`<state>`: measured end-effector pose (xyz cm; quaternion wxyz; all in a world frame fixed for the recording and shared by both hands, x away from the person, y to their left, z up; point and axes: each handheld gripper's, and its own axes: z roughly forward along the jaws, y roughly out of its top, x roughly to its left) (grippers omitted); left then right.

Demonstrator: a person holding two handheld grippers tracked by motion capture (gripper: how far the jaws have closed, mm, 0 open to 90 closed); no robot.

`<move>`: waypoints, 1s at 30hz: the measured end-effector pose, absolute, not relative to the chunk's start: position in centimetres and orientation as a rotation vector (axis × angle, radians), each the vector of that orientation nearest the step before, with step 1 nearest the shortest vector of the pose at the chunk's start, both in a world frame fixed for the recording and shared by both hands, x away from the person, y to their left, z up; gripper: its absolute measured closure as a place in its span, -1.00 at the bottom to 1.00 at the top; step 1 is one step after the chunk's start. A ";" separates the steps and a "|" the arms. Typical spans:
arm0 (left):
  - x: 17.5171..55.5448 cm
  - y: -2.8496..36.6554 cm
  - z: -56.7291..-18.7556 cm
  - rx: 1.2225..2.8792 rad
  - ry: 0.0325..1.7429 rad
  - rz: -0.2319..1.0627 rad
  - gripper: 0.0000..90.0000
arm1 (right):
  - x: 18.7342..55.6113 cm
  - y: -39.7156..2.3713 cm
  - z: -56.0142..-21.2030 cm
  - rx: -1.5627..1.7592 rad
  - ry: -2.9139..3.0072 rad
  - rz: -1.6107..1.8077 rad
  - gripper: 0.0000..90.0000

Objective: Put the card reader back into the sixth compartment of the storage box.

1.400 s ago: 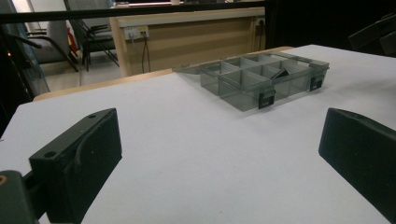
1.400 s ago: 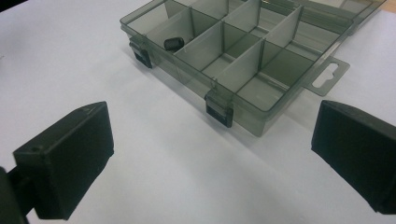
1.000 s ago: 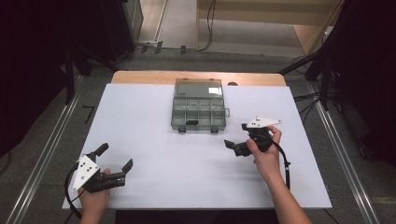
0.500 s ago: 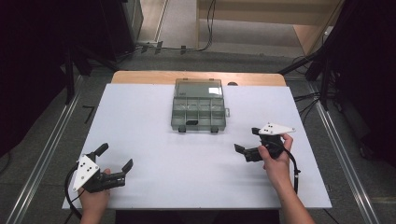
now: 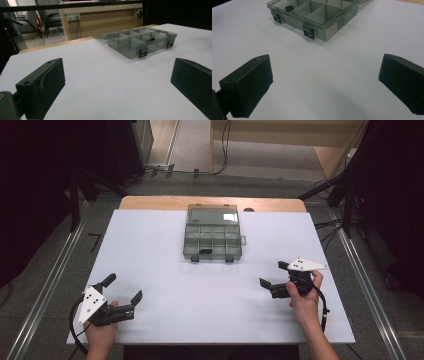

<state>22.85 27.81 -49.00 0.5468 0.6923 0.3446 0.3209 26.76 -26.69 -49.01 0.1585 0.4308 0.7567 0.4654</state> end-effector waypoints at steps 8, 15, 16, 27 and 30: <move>22.8 27.8 -49.0 1.641 0.817 0.762 -1.00 | 25.7 -28.1 -49.6 1.252 2.125 1.354 -1.00; 22.8 27.8 -49.0 1.641 0.818 0.762 -1.00 | 24.8 -29.4 -50.3 1.276 2.092 1.367 -1.00; 22.8 27.8 -49.0 1.641 0.818 0.762 -1.00 | 24.7 -29.5 -50.4 1.279 2.086 1.368 -1.00; 22.8 27.8 -49.0 1.641 0.815 0.759 -1.00 | 23.5 -30.8 -50.9 1.306 2.043 1.383 -1.00; 22.8 27.8 -49.0 1.641 0.814 0.759 -1.00 | 23.2 -31.4 -51.0 1.316 2.022 1.388 -1.00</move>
